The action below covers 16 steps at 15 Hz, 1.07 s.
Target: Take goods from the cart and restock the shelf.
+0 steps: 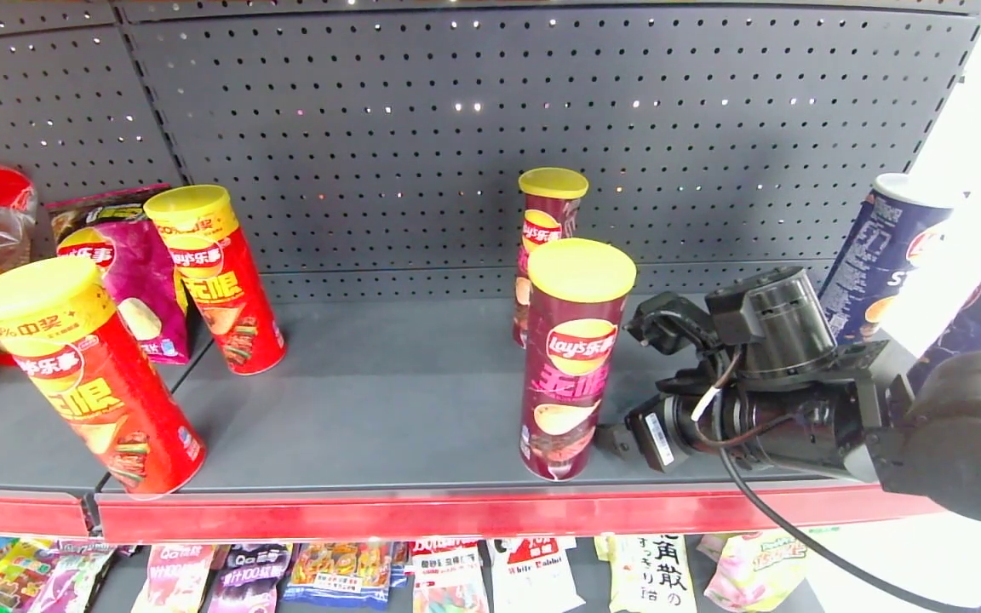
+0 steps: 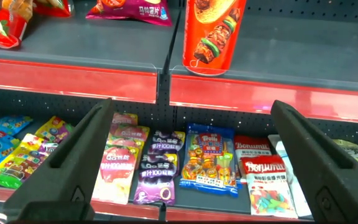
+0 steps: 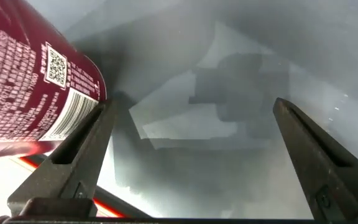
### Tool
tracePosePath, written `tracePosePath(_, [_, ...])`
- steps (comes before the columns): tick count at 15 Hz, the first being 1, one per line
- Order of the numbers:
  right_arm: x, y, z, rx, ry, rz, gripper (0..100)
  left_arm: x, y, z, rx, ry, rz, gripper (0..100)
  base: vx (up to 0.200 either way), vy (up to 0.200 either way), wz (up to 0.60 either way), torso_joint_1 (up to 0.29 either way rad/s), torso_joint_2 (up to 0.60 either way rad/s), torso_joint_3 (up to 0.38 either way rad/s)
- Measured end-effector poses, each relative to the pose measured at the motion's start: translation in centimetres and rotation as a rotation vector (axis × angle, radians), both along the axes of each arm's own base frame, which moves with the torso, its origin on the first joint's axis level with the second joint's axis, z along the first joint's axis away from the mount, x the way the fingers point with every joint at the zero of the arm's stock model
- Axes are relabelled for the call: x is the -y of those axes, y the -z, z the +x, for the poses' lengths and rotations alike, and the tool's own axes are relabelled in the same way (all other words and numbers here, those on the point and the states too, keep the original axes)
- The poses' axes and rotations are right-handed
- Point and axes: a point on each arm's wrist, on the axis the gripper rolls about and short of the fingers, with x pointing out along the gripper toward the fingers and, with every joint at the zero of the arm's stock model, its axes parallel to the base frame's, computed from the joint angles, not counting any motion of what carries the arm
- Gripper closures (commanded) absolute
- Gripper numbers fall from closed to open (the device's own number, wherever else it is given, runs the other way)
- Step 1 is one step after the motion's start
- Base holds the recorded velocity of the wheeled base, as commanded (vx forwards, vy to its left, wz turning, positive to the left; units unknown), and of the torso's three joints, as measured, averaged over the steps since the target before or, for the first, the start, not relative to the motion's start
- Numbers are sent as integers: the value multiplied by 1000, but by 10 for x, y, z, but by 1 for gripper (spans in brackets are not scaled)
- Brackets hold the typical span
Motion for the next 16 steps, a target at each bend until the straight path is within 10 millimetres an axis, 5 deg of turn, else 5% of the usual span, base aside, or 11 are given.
tracePosePath(16, [-11, -3, 0, 9, -28, 9, 0, 0, 0, 0, 0, 0, 0, 0, 0, 0, 0, 0, 0, 0])
